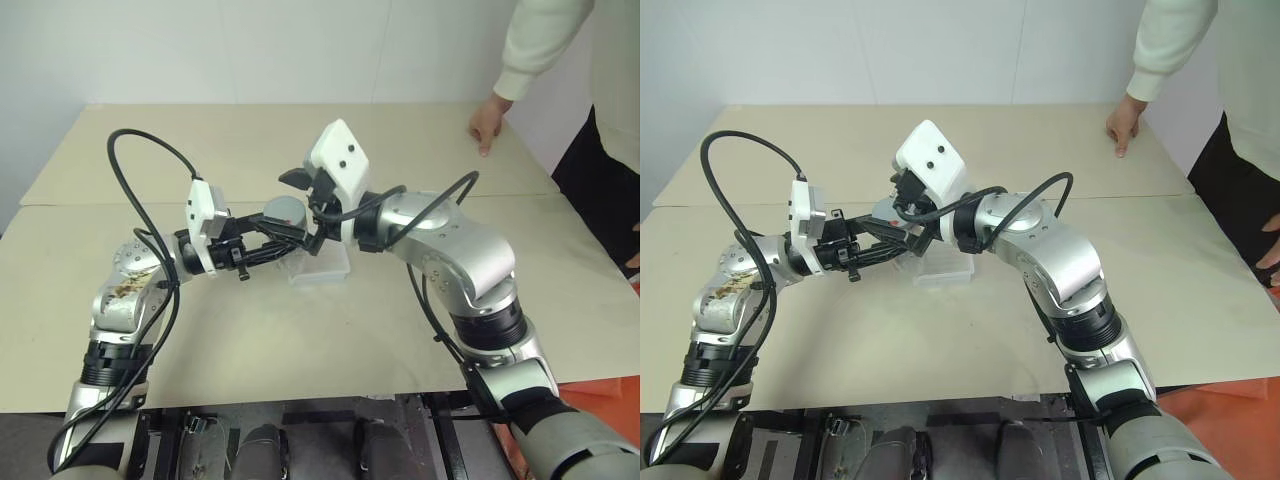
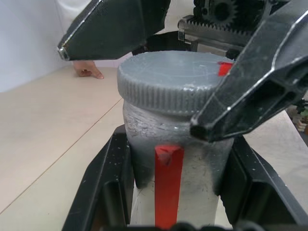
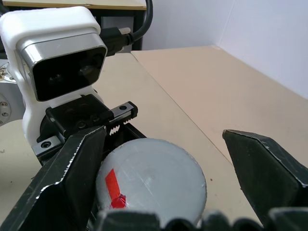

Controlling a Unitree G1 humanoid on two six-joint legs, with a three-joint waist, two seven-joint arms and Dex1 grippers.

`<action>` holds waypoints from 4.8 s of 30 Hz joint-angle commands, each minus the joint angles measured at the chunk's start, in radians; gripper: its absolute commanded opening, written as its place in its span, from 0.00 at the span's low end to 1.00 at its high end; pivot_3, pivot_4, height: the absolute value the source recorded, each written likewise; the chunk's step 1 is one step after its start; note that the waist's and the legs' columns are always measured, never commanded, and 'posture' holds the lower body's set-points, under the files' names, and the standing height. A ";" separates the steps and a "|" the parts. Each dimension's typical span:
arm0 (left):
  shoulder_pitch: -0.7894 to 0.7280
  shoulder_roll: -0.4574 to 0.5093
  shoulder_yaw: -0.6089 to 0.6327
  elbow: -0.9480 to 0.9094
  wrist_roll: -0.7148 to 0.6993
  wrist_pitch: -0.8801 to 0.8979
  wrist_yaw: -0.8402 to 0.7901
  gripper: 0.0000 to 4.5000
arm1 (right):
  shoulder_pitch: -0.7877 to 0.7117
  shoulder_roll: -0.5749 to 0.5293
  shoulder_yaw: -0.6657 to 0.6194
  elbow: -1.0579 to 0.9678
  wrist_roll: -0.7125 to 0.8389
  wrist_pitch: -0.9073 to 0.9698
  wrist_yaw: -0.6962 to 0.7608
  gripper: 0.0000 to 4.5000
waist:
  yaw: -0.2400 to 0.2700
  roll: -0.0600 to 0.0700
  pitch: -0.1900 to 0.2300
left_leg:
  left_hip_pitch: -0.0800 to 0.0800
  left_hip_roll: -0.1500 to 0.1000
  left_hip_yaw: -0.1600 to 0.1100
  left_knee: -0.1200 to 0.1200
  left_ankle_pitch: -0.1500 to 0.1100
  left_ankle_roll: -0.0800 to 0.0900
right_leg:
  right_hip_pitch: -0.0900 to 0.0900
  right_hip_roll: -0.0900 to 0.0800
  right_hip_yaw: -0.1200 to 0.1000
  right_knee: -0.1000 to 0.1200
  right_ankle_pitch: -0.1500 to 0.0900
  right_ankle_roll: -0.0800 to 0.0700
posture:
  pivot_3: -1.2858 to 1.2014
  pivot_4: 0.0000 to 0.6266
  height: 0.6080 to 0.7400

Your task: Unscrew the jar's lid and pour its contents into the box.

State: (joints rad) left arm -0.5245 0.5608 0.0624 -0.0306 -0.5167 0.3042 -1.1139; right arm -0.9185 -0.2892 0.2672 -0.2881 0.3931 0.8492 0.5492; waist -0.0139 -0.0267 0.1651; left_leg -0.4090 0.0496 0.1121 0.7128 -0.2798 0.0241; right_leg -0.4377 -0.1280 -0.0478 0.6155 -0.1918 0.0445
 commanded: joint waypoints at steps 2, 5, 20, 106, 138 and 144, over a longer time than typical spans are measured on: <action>0.000 0.034 0.040 -0.044 -0.034 -0.009 -0.023 0.44 | -0.014 -0.026 -0.033 -0.010 -0.019 0.005 -0.003 0.99 | 0.000 0.000 0.000 | 0.000 0.000 0.000 0.000 0.000 0.000 | 0.000 0.000 0.000 0.000 0.000 0.000 | 0.52 0.24 1.00; 0.007 0.049 0.049 -0.045 -0.043 -0.008 -0.029 0.44 | -0.005 -0.051 -0.048 -0.009 -0.019 -0.001 0.011 0.99 | 0.000 0.000 0.000 | 0.000 0.000 0.000 0.000 0.000 0.000 | 0.000 0.000 0.000 0.000 0.000 0.000 | 0.52 0.24 1.00; 0.118 0.121 0.110 -0.142 -0.117 0.017 -0.046 0.44 | 0.068 -0.209 -0.137 -0.053 0.014 -0.012 0.062 0.99 | 0.005 0.000 0.000 | -0.001 0.000 0.000 0.000 -0.001 0.001 | 0.000 0.000 0.000 -0.002 0.000 0.000 | 0.52 0.24 1.00; -0.060 0.045 0.020 0.085 -0.032 -0.074 -0.169 0.44 | -0.039 -0.105 -0.074 -0.111 0.180 0.094 0.095 0.99 | 0.001 0.000 0.000 | -0.001 0.000 0.000 0.000 0.000 0.001 | 0.000 0.000 0.000 -0.001 0.000 0.000 | 0.52 0.24 1.00; -0.001 0.063 0.030 0.045 -0.044 -0.065 -0.164 0.44 | -0.081 -0.076 -0.041 -0.061 0.122 0.095 0.097 0.61 | 0.000 0.000 0.000 | -0.001 0.000 0.000 0.000 0.000 0.001 | 0.000 0.000 0.000 -0.001 0.000 0.000 | 0.52 0.24 1.00; 0.080 0.089 0.015 0.023 -0.039 -0.058 -0.192 0.44 | -0.135 -0.098 -0.148 -0.021 0.169 0.085 0.105 0.61 | -0.001 0.000 0.000 | -0.001 0.000 0.000 0.000 0.000 0.001 | 0.000 0.000 0.000 -0.001 0.000 0.000 | 0.52 0.24 1.00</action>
State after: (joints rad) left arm -0.4819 0.6302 0.0755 0.0110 -0.5513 0.2431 -1.2814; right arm -0.9872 -0.3604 0.2502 -0.2965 0.5533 0.9565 0.6682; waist -0.0145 -0.0266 0.1651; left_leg -0.4098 0.0495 0.1122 0.7128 -0.2803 0.0252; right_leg -0.4378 -0.1282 -0.0480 0.6146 -0.1918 0.0446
